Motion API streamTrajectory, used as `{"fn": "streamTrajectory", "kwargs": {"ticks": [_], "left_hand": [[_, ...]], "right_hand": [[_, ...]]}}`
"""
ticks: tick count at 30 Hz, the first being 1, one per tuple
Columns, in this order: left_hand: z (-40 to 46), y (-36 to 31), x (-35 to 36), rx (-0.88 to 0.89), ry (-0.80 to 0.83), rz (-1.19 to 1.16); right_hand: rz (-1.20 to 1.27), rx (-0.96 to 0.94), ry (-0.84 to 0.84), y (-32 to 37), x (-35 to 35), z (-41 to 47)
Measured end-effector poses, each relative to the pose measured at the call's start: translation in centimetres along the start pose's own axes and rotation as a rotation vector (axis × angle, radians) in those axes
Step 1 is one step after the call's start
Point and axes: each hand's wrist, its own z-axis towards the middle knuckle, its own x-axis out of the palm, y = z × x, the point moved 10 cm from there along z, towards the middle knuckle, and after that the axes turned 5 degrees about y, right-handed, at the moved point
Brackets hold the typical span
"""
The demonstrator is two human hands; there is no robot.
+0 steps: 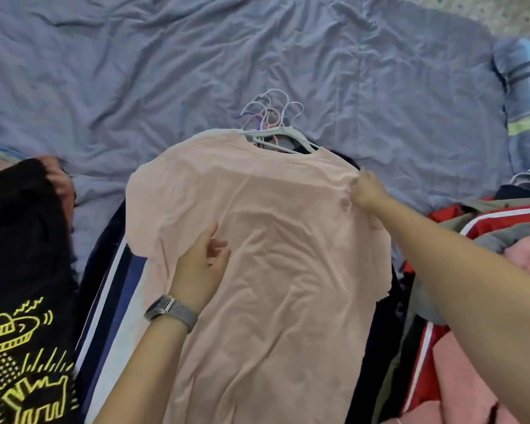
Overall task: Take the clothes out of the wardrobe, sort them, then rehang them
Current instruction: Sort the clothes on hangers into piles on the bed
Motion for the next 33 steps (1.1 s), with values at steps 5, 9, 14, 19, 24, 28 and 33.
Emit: {"fn": "streamTrajectory", "kwargs": {"ticks": [5, 9, 14, 19, 24, 28, 33], "left_hand": [[-0.4, 1.8, 0.2, -0.031, -0.011, -0.027], [-0.8, 1.2, -0.5, -0.026, -0.046, -0.021], [-1.6, -2.0, -1.7, 0.032, -0.103, -0.022], [-4.0, -5.5, -3.0, 0.107, -0.168, 0.014], [-8.1, -9.6, -5.3, 0.225, -0.273, 0.086], [-14.2, -13.7, -8.1, 0.309, -0.448, 0.113], [-22.3, -16.8, -8.9, 0.391, -0.504, 0.189]], "right_hand": [[0.213, 0.071, 0.029, -1.4, 0.4, 2.8], [0.164, -0.038, -0.166, 0.8, -1.8, -0.5], [0.114, -0.210, -0.335, 2.7, -3.1, -4.8], [0.253, -0.342, -0.184, 4.1, -2.7, -8.3], [0.246, -0.453, -0.145, 4.6, -4.5, -15.5], [0.353, -0.496, -0.297, 1.5, -8.9, -24.0], [0.475, -0.556, -0.384, -5.2, -13.7, -34.3]]}}
